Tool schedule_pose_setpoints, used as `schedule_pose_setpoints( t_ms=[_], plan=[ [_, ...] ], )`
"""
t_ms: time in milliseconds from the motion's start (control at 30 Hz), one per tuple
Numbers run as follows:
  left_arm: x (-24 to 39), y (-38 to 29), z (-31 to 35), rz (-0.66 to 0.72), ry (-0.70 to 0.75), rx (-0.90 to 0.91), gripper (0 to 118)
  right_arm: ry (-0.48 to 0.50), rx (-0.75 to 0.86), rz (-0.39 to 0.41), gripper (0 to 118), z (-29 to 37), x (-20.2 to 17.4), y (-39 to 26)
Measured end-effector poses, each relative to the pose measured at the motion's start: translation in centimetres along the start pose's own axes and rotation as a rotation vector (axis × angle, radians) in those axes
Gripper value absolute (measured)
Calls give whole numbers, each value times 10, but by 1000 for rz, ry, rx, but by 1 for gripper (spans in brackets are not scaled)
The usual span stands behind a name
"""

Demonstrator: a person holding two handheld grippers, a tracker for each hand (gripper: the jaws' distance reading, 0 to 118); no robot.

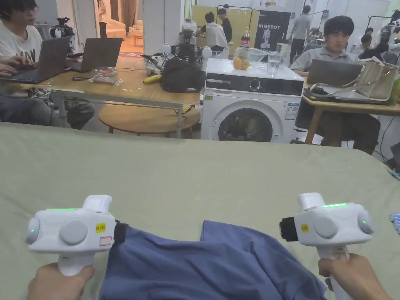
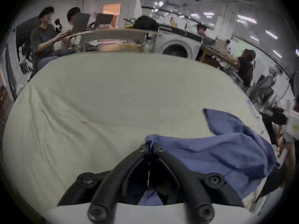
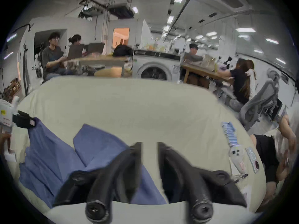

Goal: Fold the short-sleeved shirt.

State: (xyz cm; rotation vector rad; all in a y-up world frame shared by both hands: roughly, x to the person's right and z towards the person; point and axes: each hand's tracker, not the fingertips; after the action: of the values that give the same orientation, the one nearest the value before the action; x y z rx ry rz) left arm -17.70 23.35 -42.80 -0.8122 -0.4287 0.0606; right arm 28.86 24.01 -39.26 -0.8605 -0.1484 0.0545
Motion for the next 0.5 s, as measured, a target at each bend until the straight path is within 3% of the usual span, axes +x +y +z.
schedule_pose_setpoints(
  t_ms=[33,67,200,300,333,367,400,500],
  plan=[
    [1,-5,4,7,2,8,0,-1,-54,13,60,-15,-2,0],
    [2,-10,8,6,-1,9,0,-3,-97,29,64,-30,-4,-2],
    [1,-22,11,14,5,-3,0,32,-251,37,64,-69,-8,-22],
    [-1,-24,8,21,6,-10,0,57,-134,-18,60,-57,-3,-23],
    [-2,-24,8,22,5,-9,0,77,-124,-13,52,-52,-2,-23],
    [-3,-23,8,25,8,-3,0,68,-109,10,35,-50,-2,-23],
    [-4,-22,10,27,8,4,0,26,-69,7,6,-43,-1,-24],
    [-4,-12,19,35,1,32,0,32,35,-10,0,-20,8,-20]
  ],
)
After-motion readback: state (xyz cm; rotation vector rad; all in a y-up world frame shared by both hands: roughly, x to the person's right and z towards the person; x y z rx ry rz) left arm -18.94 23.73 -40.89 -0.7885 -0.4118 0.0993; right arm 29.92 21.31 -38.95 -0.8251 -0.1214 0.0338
